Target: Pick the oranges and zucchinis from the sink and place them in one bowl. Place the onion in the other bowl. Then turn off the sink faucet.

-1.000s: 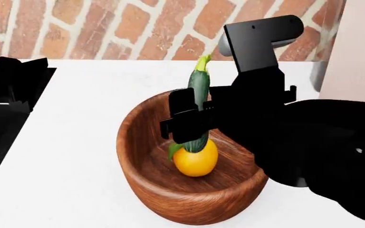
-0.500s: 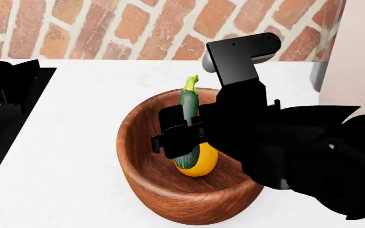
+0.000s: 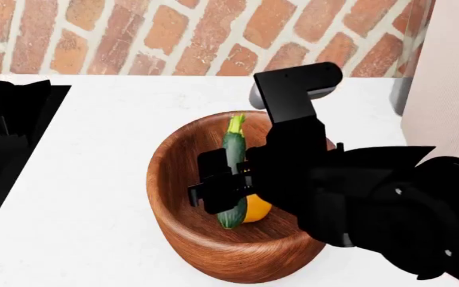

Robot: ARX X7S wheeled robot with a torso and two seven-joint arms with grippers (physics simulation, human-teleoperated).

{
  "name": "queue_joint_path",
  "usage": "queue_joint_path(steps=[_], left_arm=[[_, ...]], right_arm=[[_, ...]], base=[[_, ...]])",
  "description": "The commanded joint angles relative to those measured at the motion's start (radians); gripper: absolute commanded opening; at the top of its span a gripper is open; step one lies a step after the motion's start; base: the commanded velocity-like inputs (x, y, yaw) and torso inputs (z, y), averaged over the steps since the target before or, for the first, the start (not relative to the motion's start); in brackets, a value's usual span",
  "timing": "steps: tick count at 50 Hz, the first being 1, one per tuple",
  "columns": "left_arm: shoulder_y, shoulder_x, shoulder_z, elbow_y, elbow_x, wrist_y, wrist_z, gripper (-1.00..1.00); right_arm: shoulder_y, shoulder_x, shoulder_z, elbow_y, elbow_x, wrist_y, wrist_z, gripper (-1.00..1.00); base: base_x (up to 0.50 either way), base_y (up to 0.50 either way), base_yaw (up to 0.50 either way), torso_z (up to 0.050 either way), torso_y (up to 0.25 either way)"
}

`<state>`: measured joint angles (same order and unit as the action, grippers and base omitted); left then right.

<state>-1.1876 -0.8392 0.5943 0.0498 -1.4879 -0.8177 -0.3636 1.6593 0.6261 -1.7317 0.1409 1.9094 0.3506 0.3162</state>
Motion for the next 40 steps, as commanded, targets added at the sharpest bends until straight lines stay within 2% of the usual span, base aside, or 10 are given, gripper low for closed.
queue_joint_path(steps=[1, 3, 4, 27, 34, 37, 40], left_arm=[[0.007, -0.002, -0.005, -0.004, -0.005, 0.006, 0.002, 1.00], [0.005, 0.000, -0.004, -0.001, -0.006, 0.005, -0.002, 1.00], [0.005, 0.000, -0.004, -0.001, -0.007, 0.005, -0.002, 1.00], [0.004, 0.009, -0.005, -0.001, -0.022, 0.002, -0.008, 1.00], [-0.007, 0.004, -0.007, -0.011, -0.012, 0.004, 0.002, 1.00], [0.005, 0.002, 0.004, 0.022, 0.012, 0.011, 0.018, 1.00], [0.006, 0.005, 0.001, 0.033, 0.025, 0.025, -0.004, 1.00]], right_arm=[[-0.010, -0.007, 0.008, 0.010, -0.014, 0.003, -0.011, -1.00], [-0.005, -0.006, 0.011, 0.009, -0.012, 0.004, -0.011, -1.00], [-0.002, -0.005, 0.012, 0.009, -0.014, 0.005, -0.009, 1.00], [0.055, 0.051, 0.039, -0.082, -0.069, -0.030, 0.102, 1.00], [0.108, 0.124, 0.061, -0.179, -0.195, -0.092, 0.162, 1.00], [0.081, 0.165, 0.067, -0.230, -0.319, -0.187, 0.200, 1.00], [0.048, 0.190, 0.070, -0.255, -0.350, -0.233, 0.220, 1.00]], base=[[0.00, 0.00, 0.00, 0.000, 0.000], [0.00, 0.00, 0.00, 0.000, 0.000], [0.00, 0.00, 0.00, 0.000, 0.000], [0.00, 0.00, 0.00, 0.000, 0.000], [0.00, 0.00, 0.00, 0.000, 0.000], [0.00, 0.00, 0.00, 0.000, 0.000], [0.00, 0.00, 0.00, 0.000, 0.000]])
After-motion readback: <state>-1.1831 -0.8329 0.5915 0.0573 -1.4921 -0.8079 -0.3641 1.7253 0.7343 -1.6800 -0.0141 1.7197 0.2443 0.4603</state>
